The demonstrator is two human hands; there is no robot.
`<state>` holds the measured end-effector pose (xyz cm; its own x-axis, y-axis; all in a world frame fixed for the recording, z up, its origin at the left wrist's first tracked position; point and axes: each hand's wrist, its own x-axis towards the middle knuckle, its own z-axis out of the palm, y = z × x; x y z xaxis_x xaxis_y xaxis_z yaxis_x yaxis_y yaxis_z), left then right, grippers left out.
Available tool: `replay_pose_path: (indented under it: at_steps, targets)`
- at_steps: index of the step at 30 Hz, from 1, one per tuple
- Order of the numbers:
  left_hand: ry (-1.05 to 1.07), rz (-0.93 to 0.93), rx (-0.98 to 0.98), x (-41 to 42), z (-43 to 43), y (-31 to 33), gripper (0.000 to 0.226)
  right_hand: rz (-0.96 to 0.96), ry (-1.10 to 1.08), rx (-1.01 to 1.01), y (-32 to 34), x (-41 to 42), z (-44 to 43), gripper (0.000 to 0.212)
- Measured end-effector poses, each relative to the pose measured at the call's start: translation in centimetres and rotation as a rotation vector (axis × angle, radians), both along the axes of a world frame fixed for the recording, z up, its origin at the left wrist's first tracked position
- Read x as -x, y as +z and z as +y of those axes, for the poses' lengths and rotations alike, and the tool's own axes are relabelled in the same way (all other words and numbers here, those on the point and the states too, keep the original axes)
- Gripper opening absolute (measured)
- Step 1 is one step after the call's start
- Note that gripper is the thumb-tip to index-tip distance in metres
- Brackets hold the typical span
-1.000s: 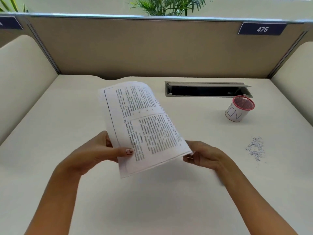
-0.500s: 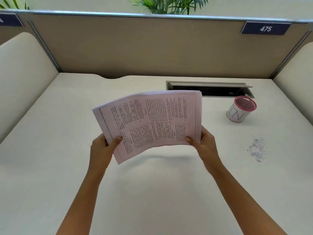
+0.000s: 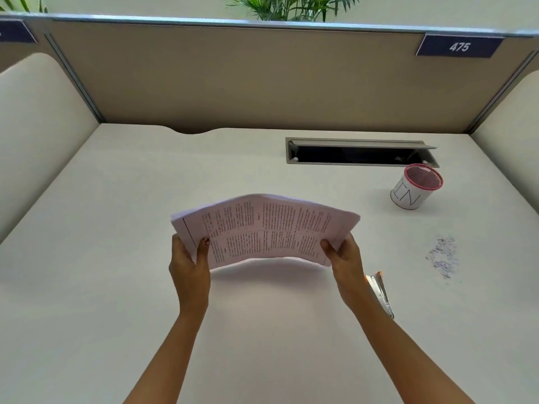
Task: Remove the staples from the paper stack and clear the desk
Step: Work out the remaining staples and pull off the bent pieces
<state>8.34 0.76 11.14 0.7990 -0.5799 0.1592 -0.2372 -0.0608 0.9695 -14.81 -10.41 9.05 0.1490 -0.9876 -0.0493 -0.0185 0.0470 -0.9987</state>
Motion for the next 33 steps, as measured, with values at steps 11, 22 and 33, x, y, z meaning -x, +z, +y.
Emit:
replay_pose_path:
  at_steps: [11,22,33]
  targets:
    - [-0.010,-0.041,-0.058,0.3,0.0,-1.1,0.033,0.190,0.051,-0.070,-1.9,0.5,0.3,0.045]
    - [-0.167,0.249,-0.005,-1.0,-0.2,0.0,0.008,-0.141,-0.162,-0.065,0.6,2.2,1.2,0.039]
    - [-0.186,0.502,0.050,2.7,-1.2,0.1,0.020,-0.514,0.121,-0.245,1.7,-1.1,3.5,0.039]
